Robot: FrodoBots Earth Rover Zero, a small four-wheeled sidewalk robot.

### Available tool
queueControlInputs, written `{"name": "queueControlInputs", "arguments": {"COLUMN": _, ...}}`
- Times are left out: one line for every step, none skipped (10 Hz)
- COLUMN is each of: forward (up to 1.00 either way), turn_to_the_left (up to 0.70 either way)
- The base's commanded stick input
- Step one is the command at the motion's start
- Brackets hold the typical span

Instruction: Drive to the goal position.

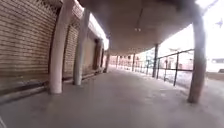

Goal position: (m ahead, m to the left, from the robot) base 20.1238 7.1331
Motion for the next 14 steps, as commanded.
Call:
{"name": "queueControlInputs", "arguments": {"forward": 0.70, "turn_to_the_left": 0.00}}
{"name": "queueControlInputs", "arguments": {"forward": 0.70, "turn_to_the_left": 0.00}}
{"name": "queueControlInputs", "arguments": {"forward": 0.70, "turn_to_the_left": 0.00}}
{"name": "queueControlInputs", "arguments": {"forward": 0.70, "turn_to_the_left": 0.00}}
{"name": "queueControlInputs", "arguments": {"forward": 0.70, "turn_to_the_left": 0.00}}
{"name": "queueControlInputs", "arguments": {"forward": 0.70, "turn_to_the_left": 0.00}}
{"name": "queueControlInputs", "arguments": {"forward": 0.70, "turn_to_the_left": 0.00}}
{"name": "queueControlInputs", "arguments": {"forward": 0.70, "turn_to_the_left": 0.00}}
{"name": "queueControlInputs", "arguments": {"forward": 0.70, "turn_to_the_left": 0.00}}
{"name": "queueControlInputs", "arguments": {"forward": 0.70, "turn_to_the_left": 0.00}}
{"name": "queueControlInputs", "arguments": {"forward": 0.70, "turn_to_the_left": 0.00}}
{"name": "queueControlInputs", "arguments": {"forward": 0.70, "turn_to_the_left": 0.00}}
{"name": "queueControlInputs", "arguments": {"forward": 0.70, "turn_to_the_left": 0.00}}
{"name": "queueControlInputs", "arguments": {"forward": 0.70, "turn_to_the_left": 0.00}}
